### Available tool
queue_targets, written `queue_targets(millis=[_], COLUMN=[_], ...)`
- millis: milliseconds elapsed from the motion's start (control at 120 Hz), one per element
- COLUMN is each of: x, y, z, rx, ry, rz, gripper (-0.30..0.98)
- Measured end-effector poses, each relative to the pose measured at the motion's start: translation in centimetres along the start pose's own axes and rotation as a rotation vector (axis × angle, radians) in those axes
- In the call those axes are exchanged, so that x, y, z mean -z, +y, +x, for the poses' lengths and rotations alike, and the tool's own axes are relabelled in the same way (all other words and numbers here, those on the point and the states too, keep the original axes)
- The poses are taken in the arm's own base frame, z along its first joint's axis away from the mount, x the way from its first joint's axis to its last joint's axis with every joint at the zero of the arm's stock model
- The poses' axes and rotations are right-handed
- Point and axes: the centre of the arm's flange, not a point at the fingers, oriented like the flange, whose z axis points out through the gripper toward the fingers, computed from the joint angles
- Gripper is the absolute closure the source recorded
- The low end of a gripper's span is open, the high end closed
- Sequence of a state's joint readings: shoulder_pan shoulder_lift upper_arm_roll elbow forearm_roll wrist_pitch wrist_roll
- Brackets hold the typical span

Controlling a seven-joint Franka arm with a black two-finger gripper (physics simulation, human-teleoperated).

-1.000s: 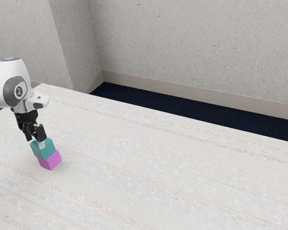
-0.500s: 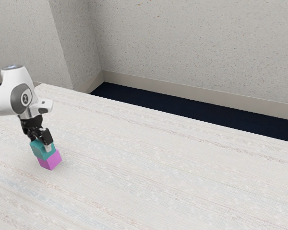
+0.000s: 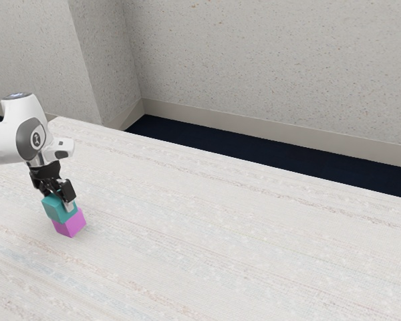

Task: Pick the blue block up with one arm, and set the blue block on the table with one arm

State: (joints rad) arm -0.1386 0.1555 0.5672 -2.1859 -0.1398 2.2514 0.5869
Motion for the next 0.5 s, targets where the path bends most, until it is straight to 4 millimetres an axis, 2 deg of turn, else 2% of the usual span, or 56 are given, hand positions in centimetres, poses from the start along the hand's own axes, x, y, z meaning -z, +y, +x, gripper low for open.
queue_targets(millis=[292,500], x=[0.08,0.26], y=[-0.02,-0.02], z=[0.00,0.04], rx=[0.011,0.020], ry=[0.003,0.006], rz=[0.002,0.008], gripper=[0.28,0.35])
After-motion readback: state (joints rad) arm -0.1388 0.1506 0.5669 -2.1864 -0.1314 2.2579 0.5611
